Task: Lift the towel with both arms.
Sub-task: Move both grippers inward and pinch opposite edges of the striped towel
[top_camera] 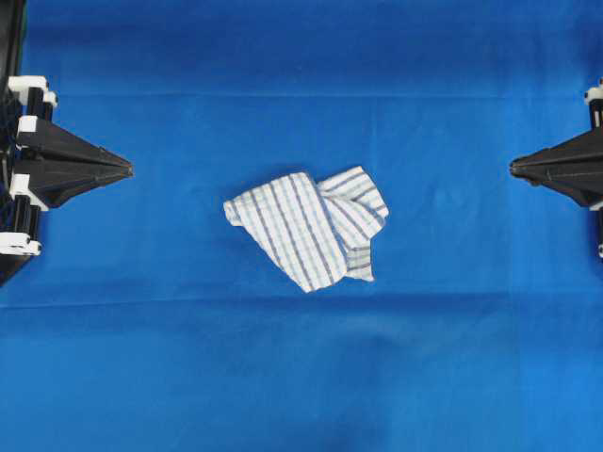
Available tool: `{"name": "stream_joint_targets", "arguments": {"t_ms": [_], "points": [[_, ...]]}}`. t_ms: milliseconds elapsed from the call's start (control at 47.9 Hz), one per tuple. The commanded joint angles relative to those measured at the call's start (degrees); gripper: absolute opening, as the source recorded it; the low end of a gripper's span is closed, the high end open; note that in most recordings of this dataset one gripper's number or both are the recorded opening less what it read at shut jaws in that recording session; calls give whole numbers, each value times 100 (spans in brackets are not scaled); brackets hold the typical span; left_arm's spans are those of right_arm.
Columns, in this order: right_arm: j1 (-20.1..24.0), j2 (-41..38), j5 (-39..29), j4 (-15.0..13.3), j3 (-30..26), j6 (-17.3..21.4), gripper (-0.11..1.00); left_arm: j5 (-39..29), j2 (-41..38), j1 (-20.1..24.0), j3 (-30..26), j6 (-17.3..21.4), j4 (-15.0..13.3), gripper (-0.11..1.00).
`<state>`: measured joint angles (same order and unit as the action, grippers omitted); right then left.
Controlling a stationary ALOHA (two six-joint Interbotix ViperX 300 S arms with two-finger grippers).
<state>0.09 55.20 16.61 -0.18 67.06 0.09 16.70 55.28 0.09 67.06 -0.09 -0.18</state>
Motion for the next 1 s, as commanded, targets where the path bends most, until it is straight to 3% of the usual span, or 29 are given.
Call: {"name": "stream_joint_targets", "arguments": {"t_ms": [0,251,606,690,836,899,982], "points": [[9,-88,35,9,-123,9,0,-79,-105,-70,-123,-53,-114,0],[18,-703,-861,35,-562,62,0,-88,-396,-79,-123,-62,-114,0],[53,-2153,-1081,35,-782,510,1,105,-1661,-70,-193,-70,-123,2],[105,-2549,-1143,35,-905,536,6,114,-2013,-79,-246,-70,-123,16],[237,-3278,-1230,9,-1134,536,51,114,-2654,-79,-360,-70,-123,60],[281,-3542,-1239,9,-1222,536,65,114,-2909,-79,-431,-70,-123,77],[290,-3902,-1257,9,-1345,536,67,123,-3261,-70,-519,-70,-123,89]]}}
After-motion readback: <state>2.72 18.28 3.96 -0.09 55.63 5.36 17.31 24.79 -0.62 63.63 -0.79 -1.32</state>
